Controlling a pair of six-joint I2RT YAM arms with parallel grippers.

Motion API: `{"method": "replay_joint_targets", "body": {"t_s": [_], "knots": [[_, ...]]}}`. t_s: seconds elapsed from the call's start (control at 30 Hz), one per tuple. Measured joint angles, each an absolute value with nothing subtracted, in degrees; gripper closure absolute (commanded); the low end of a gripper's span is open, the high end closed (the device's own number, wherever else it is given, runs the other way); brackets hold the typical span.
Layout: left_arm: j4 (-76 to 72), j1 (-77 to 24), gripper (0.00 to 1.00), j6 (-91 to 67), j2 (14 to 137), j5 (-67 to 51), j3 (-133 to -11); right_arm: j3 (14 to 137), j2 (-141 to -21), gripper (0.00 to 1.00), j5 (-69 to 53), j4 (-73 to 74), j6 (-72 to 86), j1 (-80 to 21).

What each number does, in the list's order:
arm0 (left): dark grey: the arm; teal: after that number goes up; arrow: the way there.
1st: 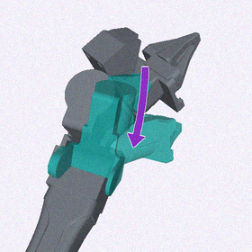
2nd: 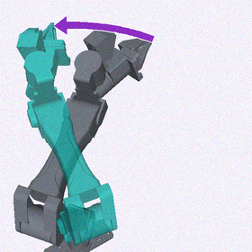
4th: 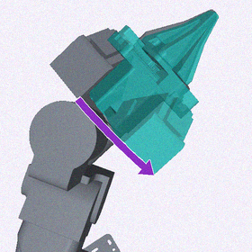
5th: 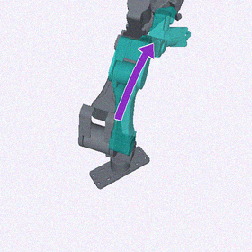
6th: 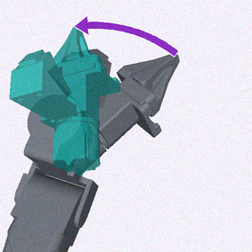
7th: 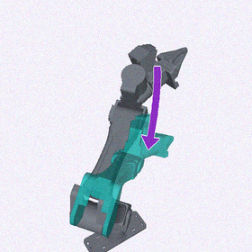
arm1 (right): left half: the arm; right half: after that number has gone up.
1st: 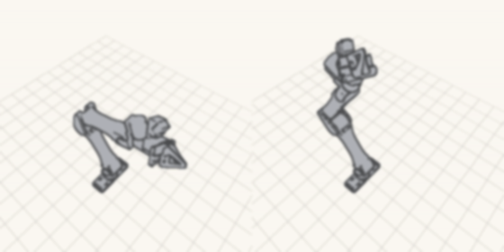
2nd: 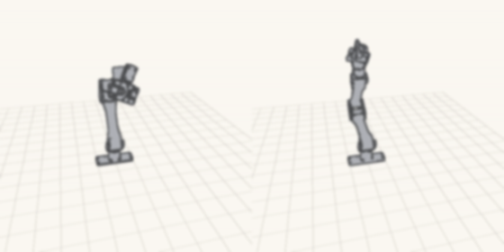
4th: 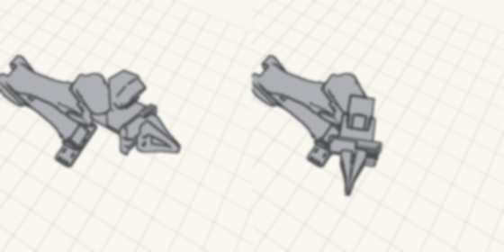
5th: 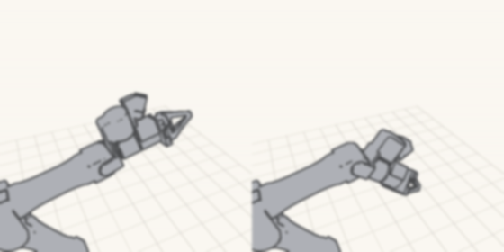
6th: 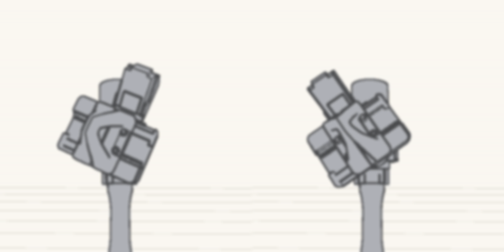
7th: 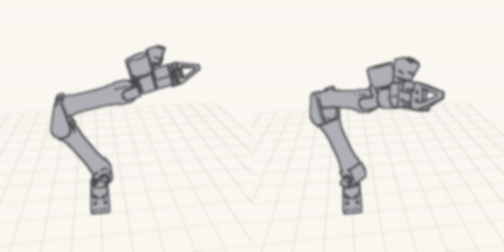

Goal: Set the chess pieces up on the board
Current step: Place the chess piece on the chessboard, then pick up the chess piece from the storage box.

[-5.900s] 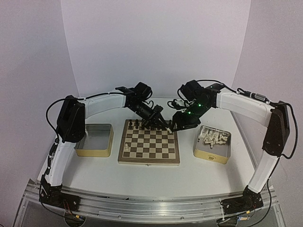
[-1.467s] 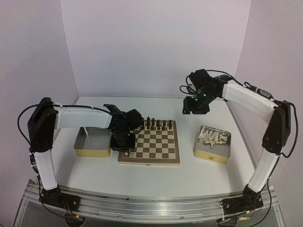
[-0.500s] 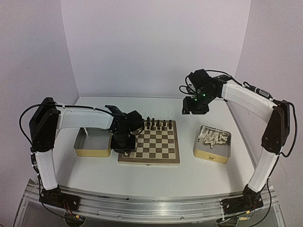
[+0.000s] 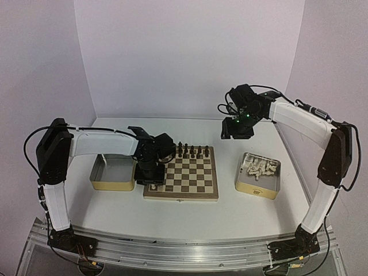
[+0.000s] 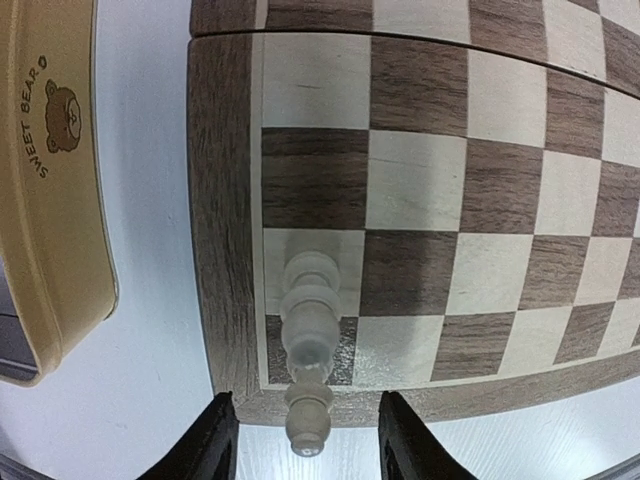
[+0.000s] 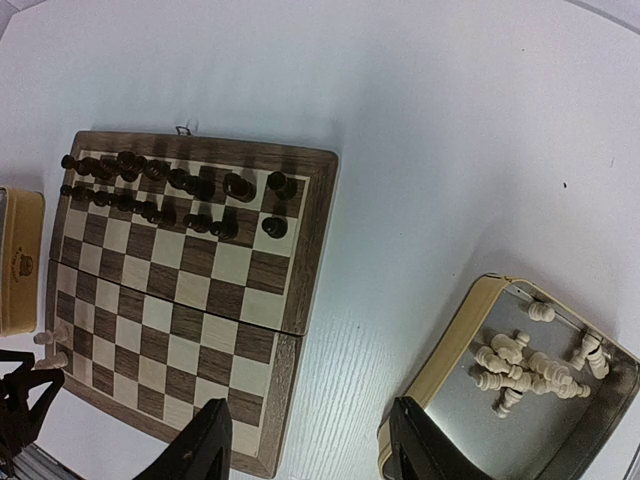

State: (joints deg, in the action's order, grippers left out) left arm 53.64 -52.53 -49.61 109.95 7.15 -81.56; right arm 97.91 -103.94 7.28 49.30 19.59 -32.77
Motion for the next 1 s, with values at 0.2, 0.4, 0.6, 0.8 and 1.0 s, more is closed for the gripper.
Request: {"method": "replay_joint_targets", "body": {"t_s": [0.2,0.4,0.6,0.8,1.0], "knots": [[57.65,-52.53,0.39,-49.08,109.95,7.62,-88.30,97.77,-103.93,0.46,7.69,49.31,20.01,-32.03],[61.22,-52.53,0.39,-45.86,109.96,7.63,-100.35,91.22,-100.83,0.47,7.91,49.56,22.80,-24.33],[60.87,-52.46,0.34,-41.92,114.96,3.86,-117.37,81.42,-94.59,0.51,9.27,51.88,26.30,-15.58],[58.48,-52.43,0.25,-39.09,125.31,-4.38,-128.35,76.20,-93.39,0.56,9.02,53.54,29.04,-12.99],[55.90,-52.14,0.22,-38.36,131.75,-11.55,-129.69,76.03,-96.79,0.64,8.27,53.56,29.18,-12.20]]}}
